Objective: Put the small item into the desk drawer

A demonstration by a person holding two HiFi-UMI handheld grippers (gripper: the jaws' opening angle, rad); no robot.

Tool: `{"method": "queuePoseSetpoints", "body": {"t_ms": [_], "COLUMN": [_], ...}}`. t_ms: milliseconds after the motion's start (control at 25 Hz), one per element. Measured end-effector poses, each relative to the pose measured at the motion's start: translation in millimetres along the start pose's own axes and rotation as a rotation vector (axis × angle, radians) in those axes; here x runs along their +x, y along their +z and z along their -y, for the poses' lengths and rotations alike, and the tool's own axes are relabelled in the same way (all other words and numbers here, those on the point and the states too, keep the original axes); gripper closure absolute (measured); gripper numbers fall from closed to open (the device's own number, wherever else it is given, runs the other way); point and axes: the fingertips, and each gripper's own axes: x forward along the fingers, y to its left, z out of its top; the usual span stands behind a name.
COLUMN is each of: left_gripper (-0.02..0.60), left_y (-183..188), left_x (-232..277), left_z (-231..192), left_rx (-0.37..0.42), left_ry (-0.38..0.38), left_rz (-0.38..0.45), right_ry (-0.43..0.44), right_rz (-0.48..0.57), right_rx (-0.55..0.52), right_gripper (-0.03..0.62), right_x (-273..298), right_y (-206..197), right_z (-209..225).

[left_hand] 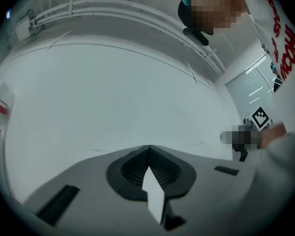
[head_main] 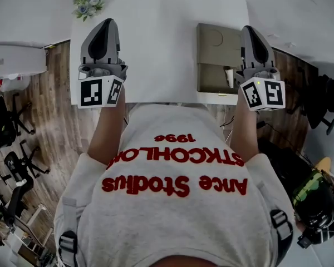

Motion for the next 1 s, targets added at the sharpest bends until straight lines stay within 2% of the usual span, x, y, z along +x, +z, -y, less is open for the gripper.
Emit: {"method": "queuePoseSetpoints", "body": {"t_ms": [360, 600, 1000], "left_gripper": [0.575, 0.575, 0.575], "left_y": [10, 22, 18], "left_x": [-18, -13, -5], "left_z": [-28, -39, -31], "left_rx": [-0.005, -0.008, -0.009], "left_ry": [0.073, 0.088, 0.076], "left_rz": [0.018, 0.035, 0.042], "right_ry": [0.084, 0.09, 0.087], "right_rz": [0.029, 0.028, 0.05], "right_rx": [-0.002, -0.001, -0.01], "right_gripper": [0.589, 0.589, 0.589], "right_x": [22, 30, 30], "right_y": [14, 21, 25], "right_z": [-35, -40, -33]}}
